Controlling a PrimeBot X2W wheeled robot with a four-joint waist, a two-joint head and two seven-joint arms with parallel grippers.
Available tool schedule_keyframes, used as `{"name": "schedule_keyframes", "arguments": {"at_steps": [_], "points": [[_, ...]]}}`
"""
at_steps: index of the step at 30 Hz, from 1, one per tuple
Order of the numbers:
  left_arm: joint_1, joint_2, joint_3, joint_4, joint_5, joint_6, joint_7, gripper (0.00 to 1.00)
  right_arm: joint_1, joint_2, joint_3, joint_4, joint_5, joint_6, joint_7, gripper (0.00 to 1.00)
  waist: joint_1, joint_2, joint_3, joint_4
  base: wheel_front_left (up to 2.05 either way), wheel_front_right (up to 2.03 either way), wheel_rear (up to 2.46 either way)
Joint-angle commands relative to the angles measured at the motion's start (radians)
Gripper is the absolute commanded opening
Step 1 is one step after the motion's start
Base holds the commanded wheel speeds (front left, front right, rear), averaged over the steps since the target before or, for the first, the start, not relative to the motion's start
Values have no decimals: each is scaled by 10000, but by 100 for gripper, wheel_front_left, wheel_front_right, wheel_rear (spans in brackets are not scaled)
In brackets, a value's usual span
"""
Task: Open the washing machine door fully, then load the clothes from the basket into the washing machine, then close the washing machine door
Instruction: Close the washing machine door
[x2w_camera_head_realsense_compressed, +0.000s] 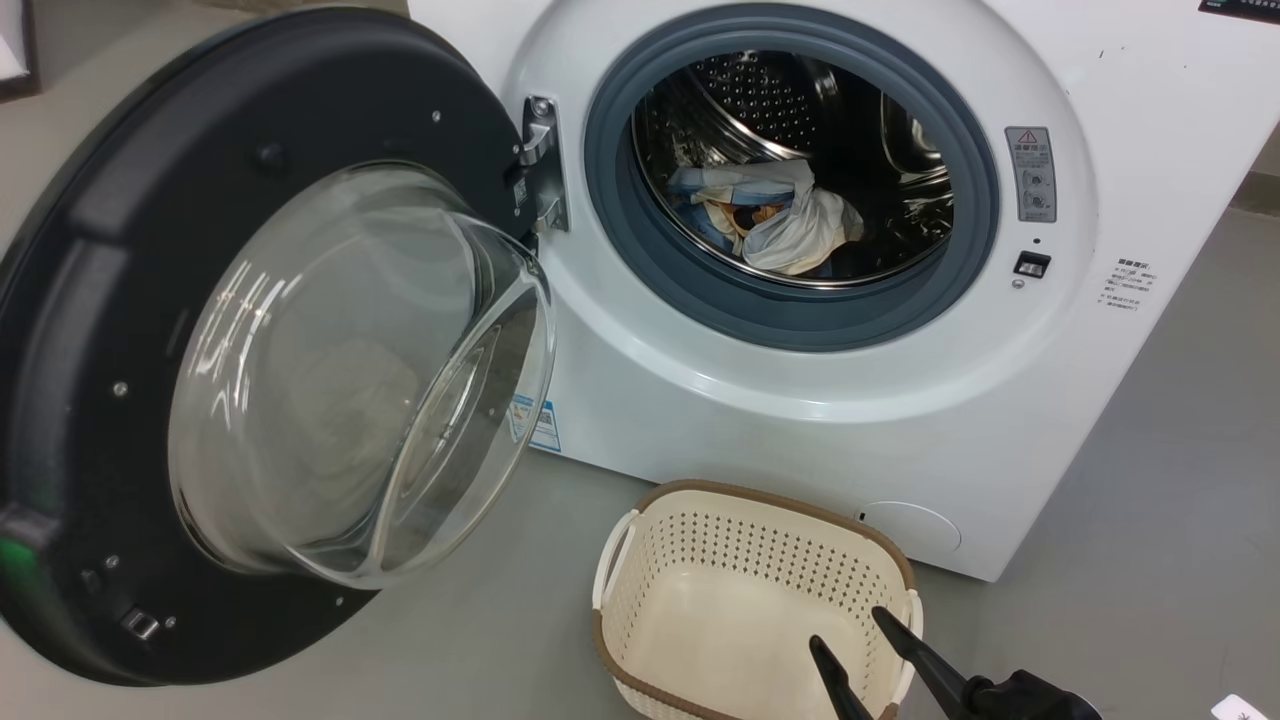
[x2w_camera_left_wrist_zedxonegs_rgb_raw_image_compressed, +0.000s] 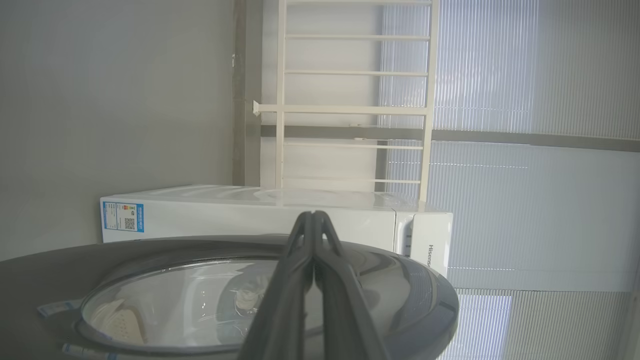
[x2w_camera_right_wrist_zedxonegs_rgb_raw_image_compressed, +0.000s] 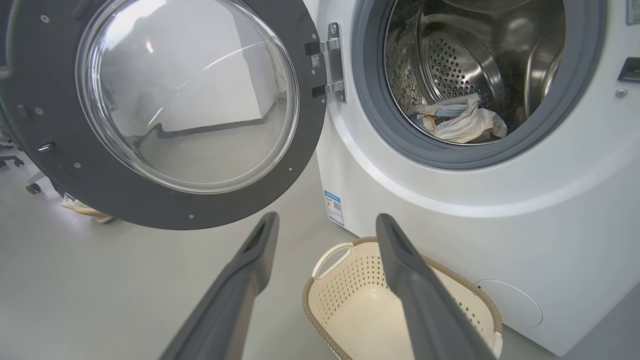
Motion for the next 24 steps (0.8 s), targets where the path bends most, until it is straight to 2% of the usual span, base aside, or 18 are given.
{"name": "schedule_keyframes", "arguments": {"at_steps": [1,12,24], "points": [[-127,500,101,-232,-124,23,288,0,-189,-72,196,-208,44,27,-48,100,0,0,7,-7,0,0,0],[365,316,-234,-890,-348,509,1720,0,-175,57,77,-259,-28,27,-48,100,0,0,121,53,0,0,0],[1028,-313,-579,-2270,-583,1182,2746,0,-241,142,19,-251,-23,27,-48,100,0,0,139,235,0,0,0]]}}
